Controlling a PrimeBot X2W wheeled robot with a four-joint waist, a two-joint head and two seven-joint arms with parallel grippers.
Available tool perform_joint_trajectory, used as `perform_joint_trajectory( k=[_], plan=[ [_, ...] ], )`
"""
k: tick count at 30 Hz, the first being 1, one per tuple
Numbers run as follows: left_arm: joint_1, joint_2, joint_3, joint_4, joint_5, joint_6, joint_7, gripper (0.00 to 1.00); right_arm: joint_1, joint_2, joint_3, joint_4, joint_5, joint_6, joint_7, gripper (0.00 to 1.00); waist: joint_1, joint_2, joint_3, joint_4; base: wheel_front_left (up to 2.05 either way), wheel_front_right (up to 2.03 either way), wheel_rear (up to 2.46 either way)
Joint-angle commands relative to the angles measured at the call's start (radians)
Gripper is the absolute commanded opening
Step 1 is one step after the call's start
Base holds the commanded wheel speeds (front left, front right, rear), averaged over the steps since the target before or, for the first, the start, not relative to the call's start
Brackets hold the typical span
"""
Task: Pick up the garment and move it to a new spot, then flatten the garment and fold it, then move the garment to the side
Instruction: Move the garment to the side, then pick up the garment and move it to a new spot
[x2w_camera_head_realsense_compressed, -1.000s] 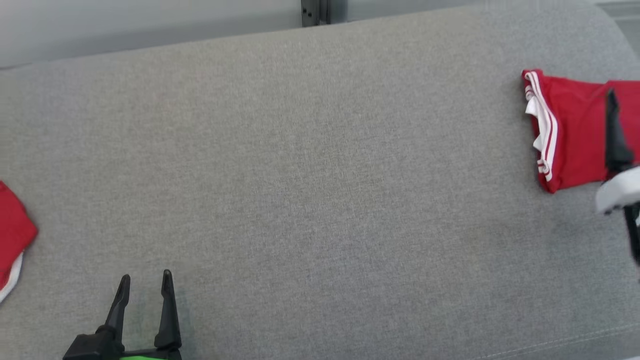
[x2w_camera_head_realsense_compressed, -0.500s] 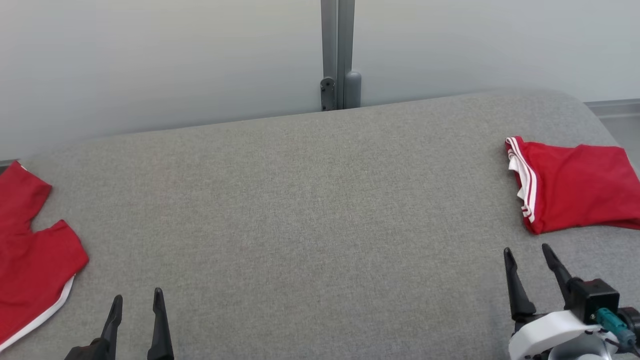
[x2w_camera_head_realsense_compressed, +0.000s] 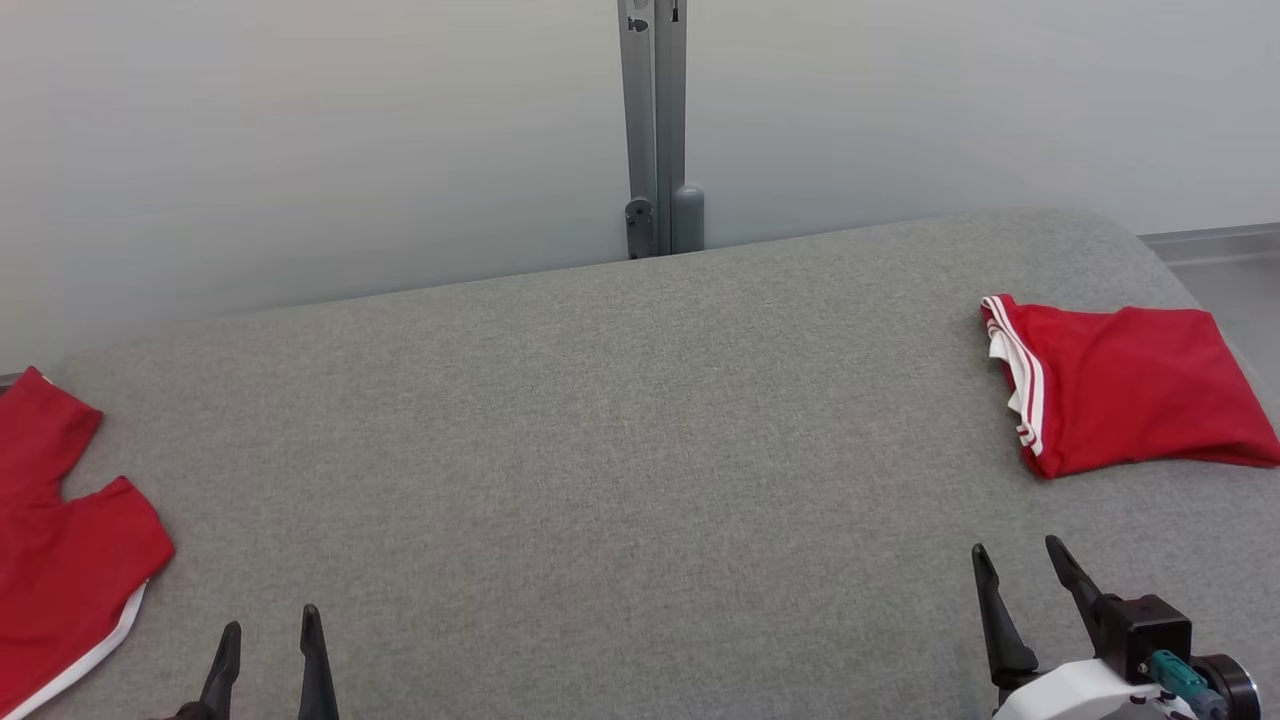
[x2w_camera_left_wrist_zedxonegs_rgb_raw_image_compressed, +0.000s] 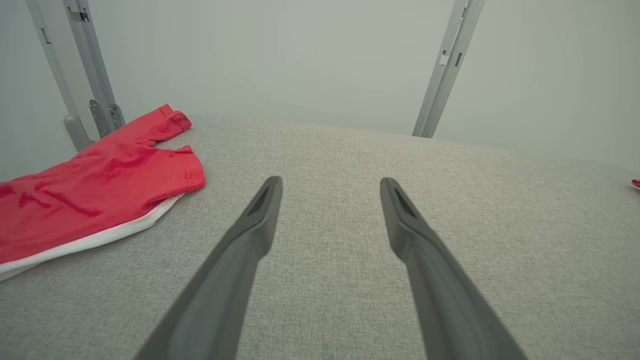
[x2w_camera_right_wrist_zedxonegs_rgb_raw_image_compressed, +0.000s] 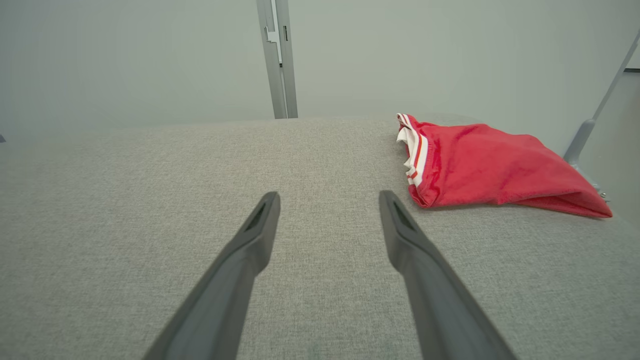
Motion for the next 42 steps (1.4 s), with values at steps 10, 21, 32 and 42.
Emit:
perform_joint_trajectory(
  k=[10,21,32,42],
  plan=[
    [-0.019,0.001,-0.009,0.013,0.013,-0.009,-0.003,1.0,0.009,0.007,0.003,-0.005,0.001,-0.001,-0.003,1.0,0.0001,0.0,0.005,0.074,0.0,0.0,0.0],
    [0.01,0.002,0.022,0.006,0.057,-0.02,-0.003,1.0,-0.009,0.02,0.038,0.0,0.022,-0.001,-0.003,1.0,0.0001,0.0,-0.001,0.368,0.0,0.0,0.0],
    [0.026,0.002,0.043,-0.011,0.055,-0.029,-0.003,1.0,-0.007,0.023,0.058,0.013,0.027,-0.001,-0.003,1.0,0.0001,0.0,0.007,0.448,0.0,0.0,0.0],
    [-0.08,0.002,0.044,-0.005,0.032,-0.033,-0.003,1.0,-0.059,0.0,0.052,-0.02,0.008,-0.001,-0.003,1.0,0.0001,0.0,0.144,0.406,0.0,0.0,0.0]
  ],
)
